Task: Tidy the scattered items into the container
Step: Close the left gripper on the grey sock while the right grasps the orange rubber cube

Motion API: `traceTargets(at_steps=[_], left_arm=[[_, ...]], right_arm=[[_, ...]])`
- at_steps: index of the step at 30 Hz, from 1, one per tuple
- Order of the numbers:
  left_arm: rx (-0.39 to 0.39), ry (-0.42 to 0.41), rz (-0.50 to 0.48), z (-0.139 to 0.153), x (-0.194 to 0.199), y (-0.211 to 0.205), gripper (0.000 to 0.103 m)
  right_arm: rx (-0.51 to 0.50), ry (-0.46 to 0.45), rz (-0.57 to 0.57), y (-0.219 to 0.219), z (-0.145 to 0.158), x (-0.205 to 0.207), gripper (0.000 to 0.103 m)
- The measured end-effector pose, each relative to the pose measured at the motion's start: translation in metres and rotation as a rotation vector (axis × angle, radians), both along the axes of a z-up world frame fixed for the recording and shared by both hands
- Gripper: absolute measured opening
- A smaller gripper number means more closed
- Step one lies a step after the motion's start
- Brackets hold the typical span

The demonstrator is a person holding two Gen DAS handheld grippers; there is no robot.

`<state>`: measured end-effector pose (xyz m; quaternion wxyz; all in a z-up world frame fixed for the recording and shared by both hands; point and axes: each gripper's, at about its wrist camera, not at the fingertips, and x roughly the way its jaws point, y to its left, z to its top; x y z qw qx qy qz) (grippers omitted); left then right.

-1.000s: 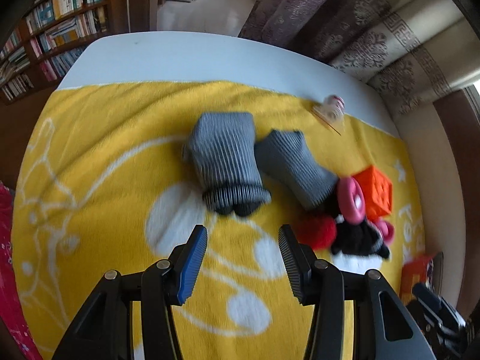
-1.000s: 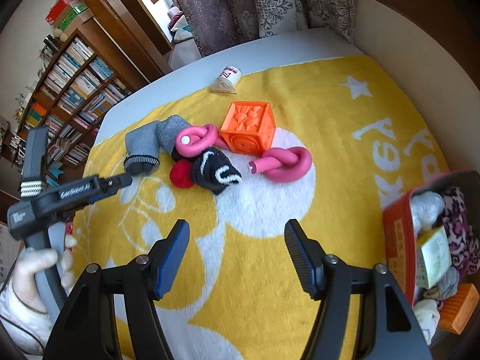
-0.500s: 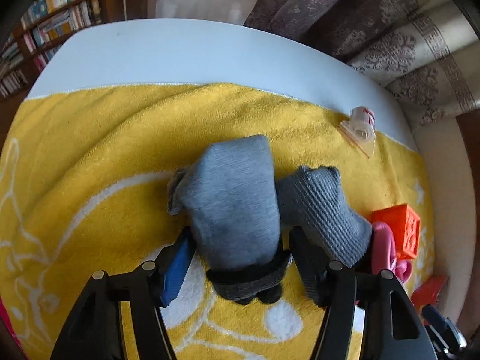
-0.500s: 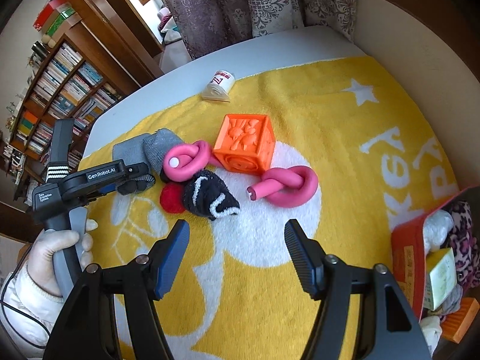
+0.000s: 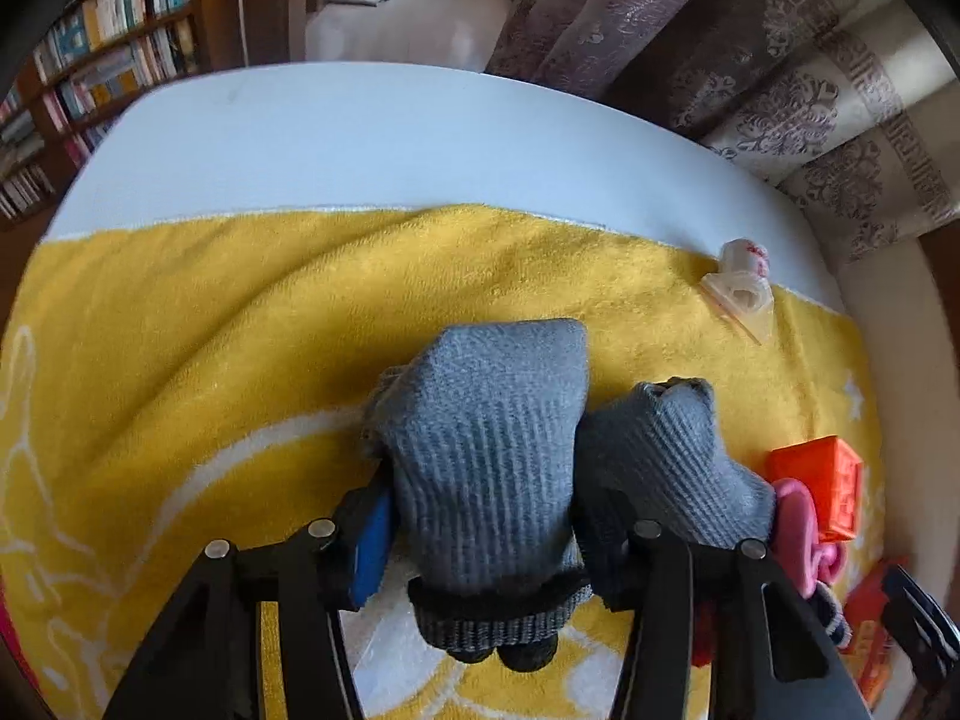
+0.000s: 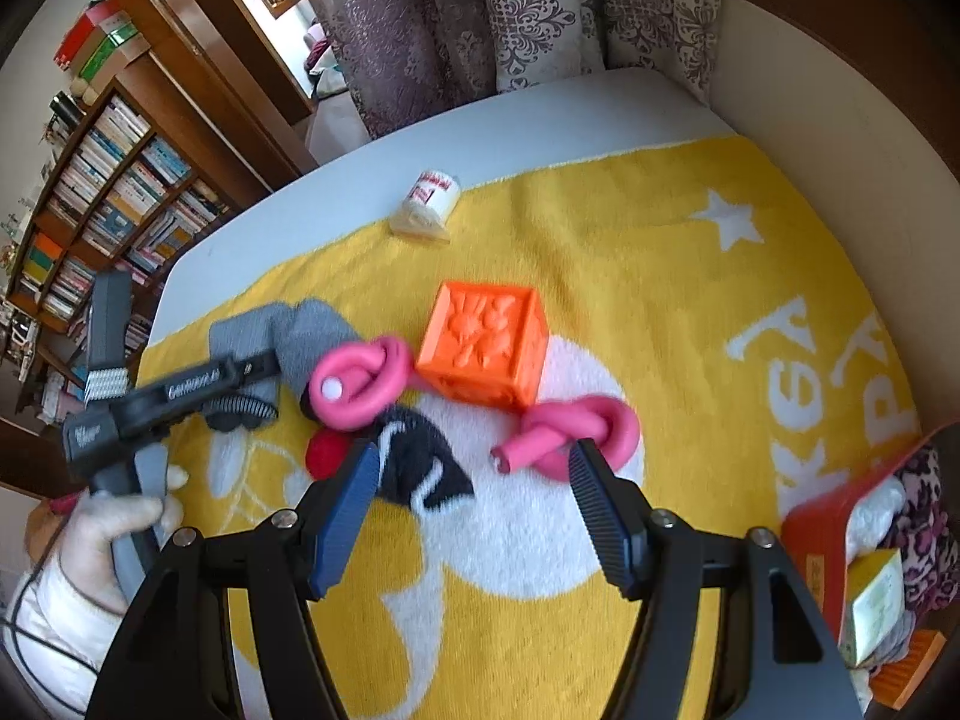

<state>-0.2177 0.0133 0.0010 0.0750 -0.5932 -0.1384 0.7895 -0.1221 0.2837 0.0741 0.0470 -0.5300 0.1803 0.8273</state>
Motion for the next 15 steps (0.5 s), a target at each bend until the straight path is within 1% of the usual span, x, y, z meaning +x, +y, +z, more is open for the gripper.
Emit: traceTargets(at_steps=[2,5,10,15], left_arm=[[0.026,-0.007,0.011,0.002,0.003,-0.006,0.047],[0.009,-0.005,0.022,0.008,0.012,-0.012,0.047],[0.006,0.013,0.032,0.018,0.032,-0.021,0.047],[0.018,0.017,0.031,0.025,0.045,-0.022,0.047]], right_arm=[[-0.005,0.000,-0.014,0.003,-0.001,-0.006,0.070],[-0.005,-0.009,-0.036,0.008,-0.007,-0.018,0.070],[-0.017,-0.031,-0.070,0.013,-0.020,-0.044,0.070],[0.006,-0.049,-0.062,0.006,-0.032,-0.073,0.070]])
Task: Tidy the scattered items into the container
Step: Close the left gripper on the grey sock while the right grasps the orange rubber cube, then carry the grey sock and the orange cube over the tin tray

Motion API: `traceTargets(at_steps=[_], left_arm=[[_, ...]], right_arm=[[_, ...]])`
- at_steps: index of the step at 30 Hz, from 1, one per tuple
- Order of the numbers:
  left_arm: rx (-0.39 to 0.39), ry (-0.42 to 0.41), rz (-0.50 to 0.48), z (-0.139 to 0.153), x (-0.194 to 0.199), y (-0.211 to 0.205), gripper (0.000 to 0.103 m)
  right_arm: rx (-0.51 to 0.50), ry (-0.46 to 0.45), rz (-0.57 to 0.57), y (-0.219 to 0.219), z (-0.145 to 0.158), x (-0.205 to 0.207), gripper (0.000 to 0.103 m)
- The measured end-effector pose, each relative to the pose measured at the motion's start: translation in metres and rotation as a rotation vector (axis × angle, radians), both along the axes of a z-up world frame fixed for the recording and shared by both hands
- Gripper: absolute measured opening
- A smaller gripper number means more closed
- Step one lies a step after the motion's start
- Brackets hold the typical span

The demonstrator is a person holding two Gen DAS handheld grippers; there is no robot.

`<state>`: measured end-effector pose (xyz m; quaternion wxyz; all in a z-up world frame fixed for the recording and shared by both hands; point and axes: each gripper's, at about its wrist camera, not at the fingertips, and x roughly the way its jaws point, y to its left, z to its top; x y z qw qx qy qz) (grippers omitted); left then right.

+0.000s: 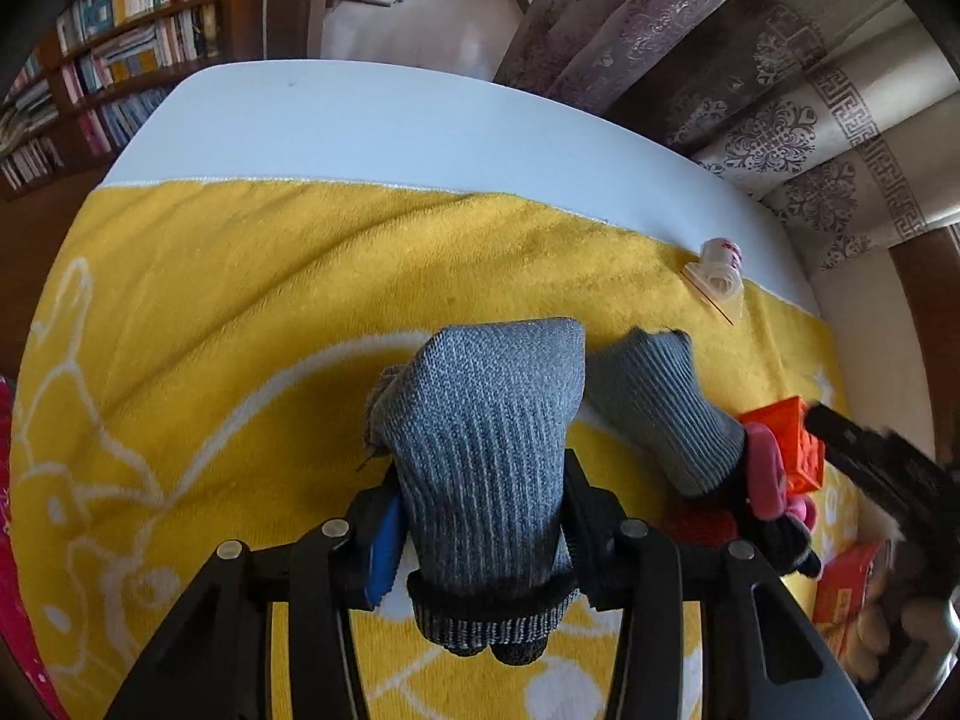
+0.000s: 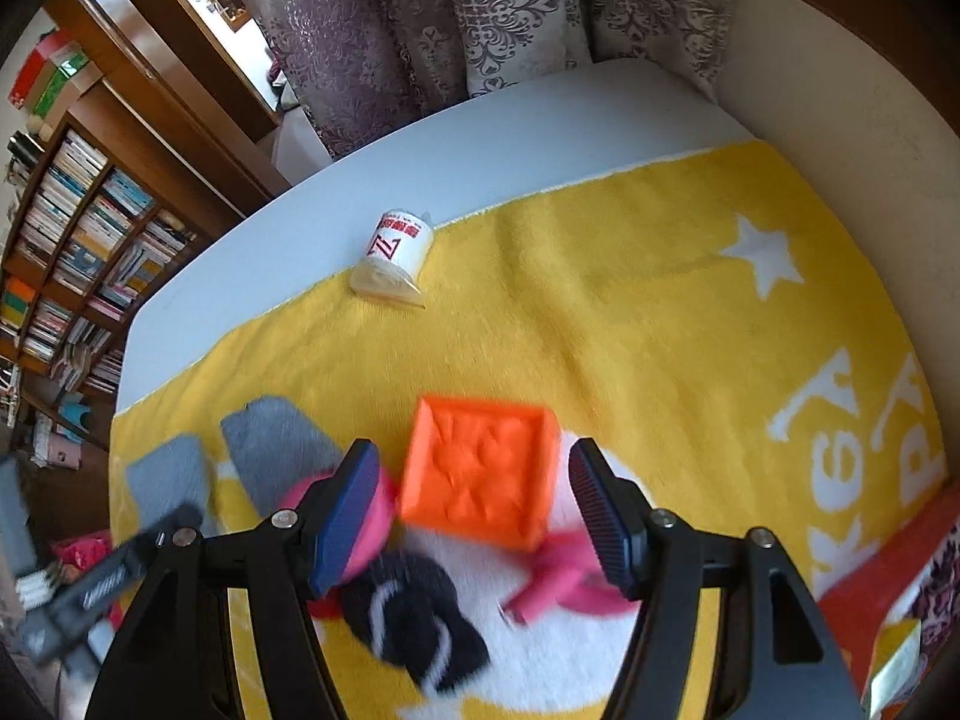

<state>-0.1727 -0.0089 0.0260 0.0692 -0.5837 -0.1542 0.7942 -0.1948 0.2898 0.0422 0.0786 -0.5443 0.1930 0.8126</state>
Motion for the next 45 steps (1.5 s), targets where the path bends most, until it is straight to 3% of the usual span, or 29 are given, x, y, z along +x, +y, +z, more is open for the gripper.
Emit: traceTargets(at_steps=[7,10,20,29,36,45], left_arm=[[0.007,-0.005,-0.017,0.004,0.015,0.008,0.047],[0.012,-0.007,-0.020,0.006,0.020,0.013,0.047],[0.006,0.033,-0.056,0.038,0.035,0.036,0.047],[0.001,0.057,-0.136,0.066,0.070,0.091,0.047],[-0.004,0.083,-0.250,0.086,0.108,0.159,0.047],[0.002,0.091,-0.436,0.097,0.161,0.259,0.047]], right_arm=[[0.047,-0.083,0.008,-0.007,-0.024,-0.014,0.070],[0.050,-0.119,0.024,-0.007,-0.034,-0.011,0.059],[0.001,0.014,0.025,0.004,0.022,0.032,0.055],[-0.065,0.097,0.000,0.026,0.066,0.111,0.055],[-0.025,0.147,-0.027,0.065,0.094,0.197,0.055],[0.005,0.142,-0.139,0.131,0.096,0.319,0.055]])
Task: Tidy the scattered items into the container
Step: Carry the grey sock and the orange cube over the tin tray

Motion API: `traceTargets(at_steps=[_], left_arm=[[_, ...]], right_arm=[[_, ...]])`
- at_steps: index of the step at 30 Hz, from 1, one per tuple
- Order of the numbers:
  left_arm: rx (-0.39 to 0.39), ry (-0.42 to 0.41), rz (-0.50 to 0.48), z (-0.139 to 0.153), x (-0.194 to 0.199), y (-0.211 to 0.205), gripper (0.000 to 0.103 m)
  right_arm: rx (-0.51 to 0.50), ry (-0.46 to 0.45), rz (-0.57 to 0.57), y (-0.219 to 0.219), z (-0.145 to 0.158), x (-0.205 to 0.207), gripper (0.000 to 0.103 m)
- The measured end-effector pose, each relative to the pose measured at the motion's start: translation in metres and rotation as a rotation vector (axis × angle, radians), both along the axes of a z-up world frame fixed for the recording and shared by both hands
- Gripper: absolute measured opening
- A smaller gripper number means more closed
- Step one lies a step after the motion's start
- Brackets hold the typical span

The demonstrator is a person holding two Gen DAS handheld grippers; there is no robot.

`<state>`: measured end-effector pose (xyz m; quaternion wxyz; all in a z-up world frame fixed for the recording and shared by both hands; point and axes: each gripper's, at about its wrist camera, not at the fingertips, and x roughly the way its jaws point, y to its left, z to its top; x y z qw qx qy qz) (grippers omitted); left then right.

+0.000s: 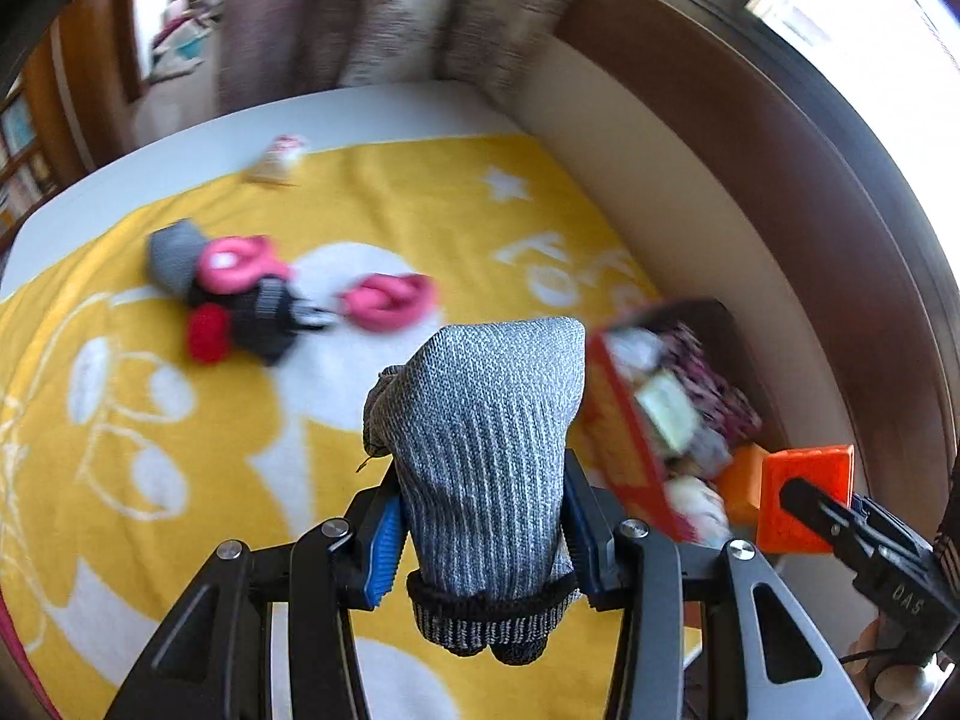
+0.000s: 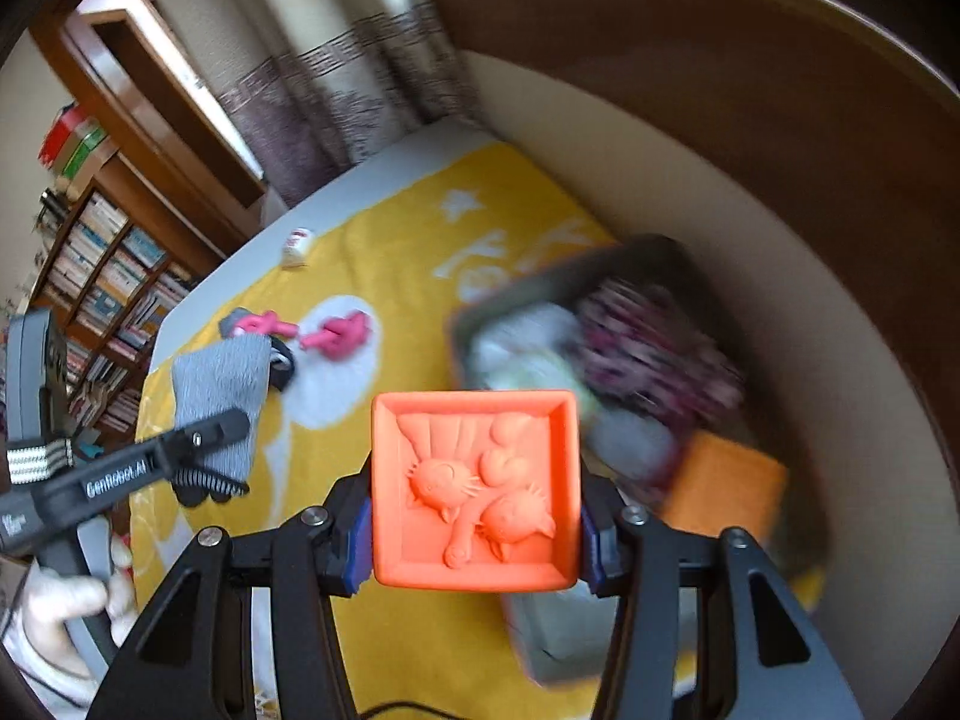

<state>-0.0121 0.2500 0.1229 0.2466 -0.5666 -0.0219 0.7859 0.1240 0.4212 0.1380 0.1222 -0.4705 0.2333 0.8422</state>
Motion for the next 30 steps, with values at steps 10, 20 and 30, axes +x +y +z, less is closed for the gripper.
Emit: traceTargets(at_steps=[10,20,30], left_arm=[[0.003,0.049,-0.178,0.022,0.048,0.088,0.047],[-0.030,0.078,-0.157,0.034,0.059,0.092,0.047],[-0.026,0.073,-0.144,0.034,0.047,0.104,0.047]], right_arm=[[0.025,0.039,-0.095,0.048,-0.002,0.050,0.055],[0.066,0.052,-0.037,0.072,-0.014,-0.006,0.056],[0.050,0.050,-0.007,0.069,-0.019,0.011,0.060]])
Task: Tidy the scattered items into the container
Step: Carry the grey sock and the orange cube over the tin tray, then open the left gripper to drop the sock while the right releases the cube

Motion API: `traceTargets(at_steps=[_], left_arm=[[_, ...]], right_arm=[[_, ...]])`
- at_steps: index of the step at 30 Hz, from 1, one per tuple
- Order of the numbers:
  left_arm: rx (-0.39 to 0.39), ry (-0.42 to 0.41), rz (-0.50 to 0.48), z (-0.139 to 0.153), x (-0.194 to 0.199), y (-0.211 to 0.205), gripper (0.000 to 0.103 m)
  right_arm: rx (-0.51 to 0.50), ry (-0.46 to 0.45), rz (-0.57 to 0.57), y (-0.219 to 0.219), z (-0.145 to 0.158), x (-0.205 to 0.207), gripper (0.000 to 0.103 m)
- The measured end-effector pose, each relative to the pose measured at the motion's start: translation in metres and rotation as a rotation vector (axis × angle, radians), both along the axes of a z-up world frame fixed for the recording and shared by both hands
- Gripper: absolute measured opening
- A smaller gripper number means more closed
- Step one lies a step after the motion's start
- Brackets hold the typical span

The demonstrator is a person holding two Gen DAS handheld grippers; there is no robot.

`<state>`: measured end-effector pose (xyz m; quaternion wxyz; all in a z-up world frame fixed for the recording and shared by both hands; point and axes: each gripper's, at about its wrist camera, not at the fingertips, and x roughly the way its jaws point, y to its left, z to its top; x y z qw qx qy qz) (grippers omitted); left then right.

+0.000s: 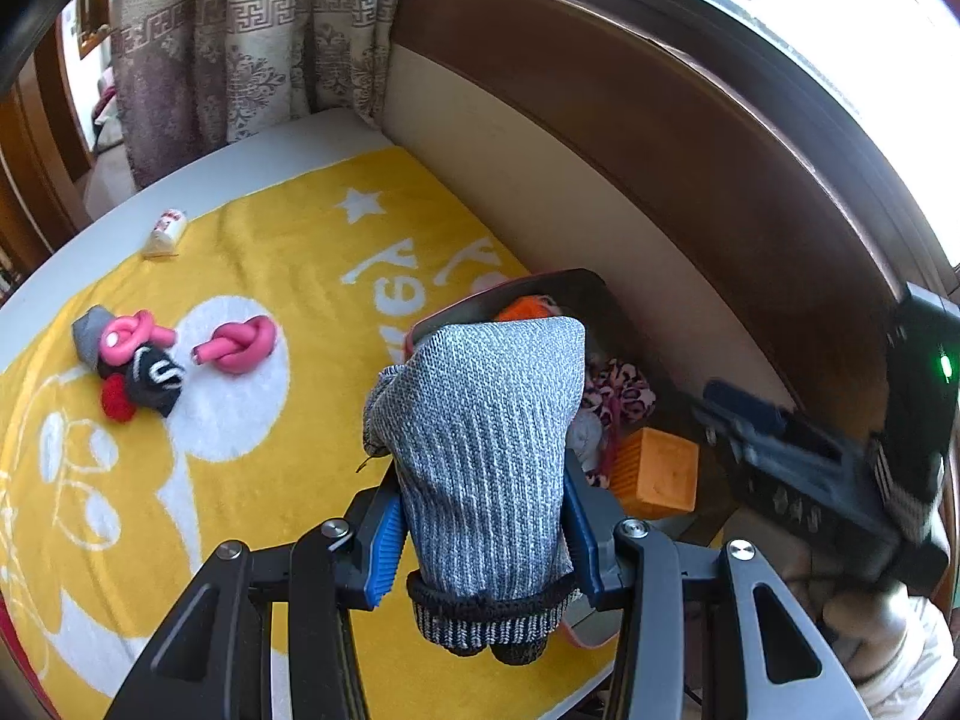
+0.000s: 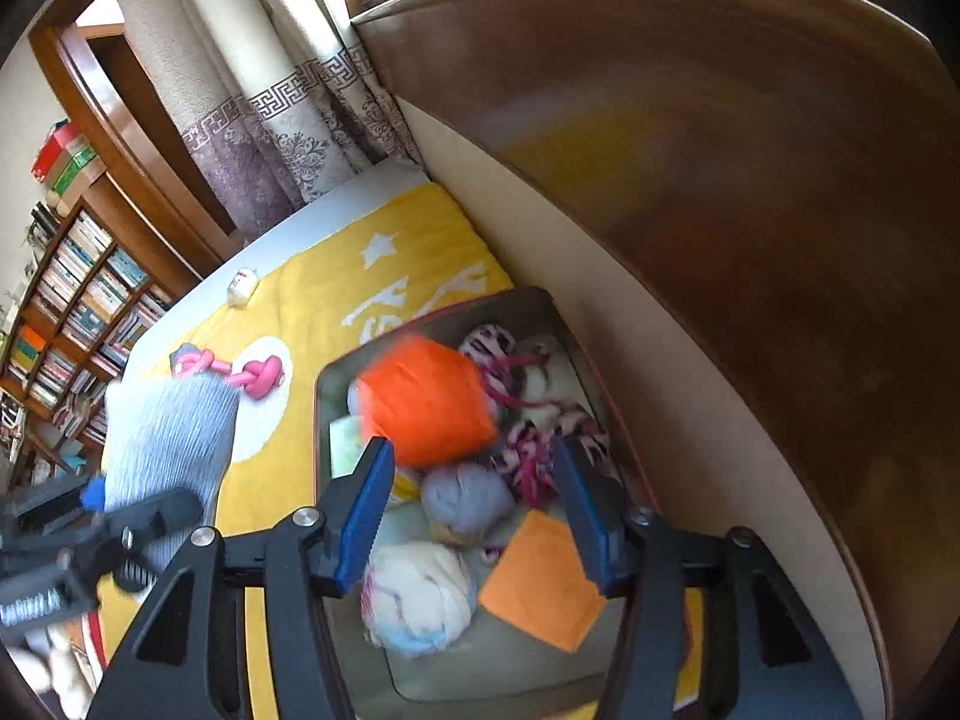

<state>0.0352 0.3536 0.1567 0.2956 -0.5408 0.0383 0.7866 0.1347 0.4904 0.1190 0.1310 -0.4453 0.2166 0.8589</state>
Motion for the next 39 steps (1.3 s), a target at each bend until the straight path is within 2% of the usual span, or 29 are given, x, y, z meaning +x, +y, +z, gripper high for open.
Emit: traceTargets(at_steps=[6,12,16,20,23,24,30,39], left_arm=[[0.014,-0.026,-0.043,-0.005,-0.007,0.028,0.047],[0.015,-0.036,-0.153,-0.007,0.009,0.065,0.047],[0.016,-0.062,-0.183,-0.016,0.013,0.083,0.048],[-0.006,-0.088,-0.163,-0.023,0.010,0.088,0.049],[-0.013,-0.096,-0.133,-0.025,0.008,0.082,0.062],[-0.007,-0.098,-0.124,-0.025,0.008,0.080,0.064],[0.000,-0.098,-0.092,-0.023,0.007,0.067,0.064],[-0.004,-0.088,-0.080,-0.019,0.014,0.057,0.064]], right_arm=[[-0.022,-0.003,-0.015,-0.004,0.001,0.030,0.060],[-0.013,-0.005,-0.058,0.000,0.004,0.054,0.060],[-0.023,-0.013,-0.076,0.004,0.001,0.063,0.060],[-0.029,-0.017,-0.062,0.002,0.002,0.065,0.060],[-0.022,-0.019,-0.052,-0.001,0.005,0.064,0.066],[-0.017,-0.023,-0.051,-0.002,0.005,0.064,0.067],[0.014,-0.051,-0.031,-0.010,0.008,0.056,0.067],[0.093,-0.035,0.025,-0.033,0.023,0.051,0.067]])
